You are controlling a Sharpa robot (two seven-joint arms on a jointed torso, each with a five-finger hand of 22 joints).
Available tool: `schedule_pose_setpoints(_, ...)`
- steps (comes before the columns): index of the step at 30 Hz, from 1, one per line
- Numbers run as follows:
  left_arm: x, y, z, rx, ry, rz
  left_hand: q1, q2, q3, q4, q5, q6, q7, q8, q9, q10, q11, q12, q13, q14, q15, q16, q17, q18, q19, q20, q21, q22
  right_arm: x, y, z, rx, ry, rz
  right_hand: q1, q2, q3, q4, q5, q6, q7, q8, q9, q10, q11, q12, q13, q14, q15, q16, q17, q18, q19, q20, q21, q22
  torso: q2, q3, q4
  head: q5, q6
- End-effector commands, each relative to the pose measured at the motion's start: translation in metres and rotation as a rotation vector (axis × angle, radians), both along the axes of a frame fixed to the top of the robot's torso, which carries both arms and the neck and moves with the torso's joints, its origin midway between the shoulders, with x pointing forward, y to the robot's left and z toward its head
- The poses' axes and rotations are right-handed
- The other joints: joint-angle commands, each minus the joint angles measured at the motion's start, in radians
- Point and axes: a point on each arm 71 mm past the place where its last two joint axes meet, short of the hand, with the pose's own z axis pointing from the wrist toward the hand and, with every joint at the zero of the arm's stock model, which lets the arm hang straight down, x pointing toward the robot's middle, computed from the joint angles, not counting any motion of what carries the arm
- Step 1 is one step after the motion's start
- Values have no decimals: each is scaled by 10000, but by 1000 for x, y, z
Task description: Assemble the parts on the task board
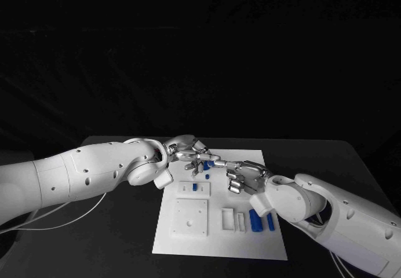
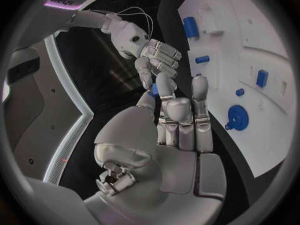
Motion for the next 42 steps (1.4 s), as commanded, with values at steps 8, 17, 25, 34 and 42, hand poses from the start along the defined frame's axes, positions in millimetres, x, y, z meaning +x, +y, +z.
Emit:
schedule_pose_setpoints(8, 0, -3, 1, 75, -76, -49, 74, -2, 1017, -1065, 65, -61, -211, -5, 14, 480, -83, 28, 10, 9, -41, -27, 0, -167, 38, -66, -9, 41, 1, 1, 1, 133, -241, -149, 203, 533, 540, -393, -658, 431, -99, 55, 11, 126, -65, 50, 73, 7, -41, -54, 38, -136, 185, -60, 154, 941, -1, 1, -6, 13, -7)
schedule_pose_setpoints(17, -1, -4, 0, 126, -44, -105, 77, -2, 1020, -1064, 62, -59, -211, -7, 10, 480, -84, 21, 9, 10, -40, -27, 13, -169, 38, -65, -16, 50, 3, 2, 1, 208, -266, -275, 68, 753, 1319, -737, -858, 753, -176, 57, 15, 164, -97, 58, 131, 5, -75, -43, 82, -173, 141, -101, 234, 948, 0, 3, -8, -7, -12)
schedule_pose_setpoints(25, -1, -6, 0, 169, -27, -200, 77, -2, 1020, -1064, 62, -59, -211, -7, 10, 480, -84, 21, 9, 10, -40, -27, 13, -169, 38, -65, -16, 50, 3, 2, 1, 301, -242, -331, -44, 683, 1542, -687, -880, 839, -207, 61, 22, 202, -104, 61, 160, 9, -87, -30, 112, -179, 122, -109, 257, 943, -1, 4, -4, -14, -7)
schedule_pose_setpoints(34, -2, -8, 0, 172, -25, -272, 77, -5, 1019, -1059, 56, -58, -210, -11, 4, 480, -82, 15, 8, 5, -38, -41, -5, -171, 34, -63, -30, 62, 3, 3, 1, 438, -177, -390, 26, 701, 1925, -694, -904, 1028, -234, 57, 32, 290, -115, 68, 217, 18, -119, -6, 158, -200, 100, -138, 312, 948, 1, 0, -5, -37, -17)
schedule_pose_setpoints(42, -2, -8, 0, 206, -29, -249, 57, -3, 982, -983, -114, -58, -208, -52, -48, 478, -75, -19, 4, -21, -30, -75, -53, -179, 23, -56, -63, 96, 4, 3, 1, 509, -198, -428, 45, 696, 2424, -769, -870, 1366, -303, 69, 84, 366, -147, 55, 264, 9, -162, 8, 198, -235, 75, -175, 372, 957, -3, -2, -5, -46, -25)
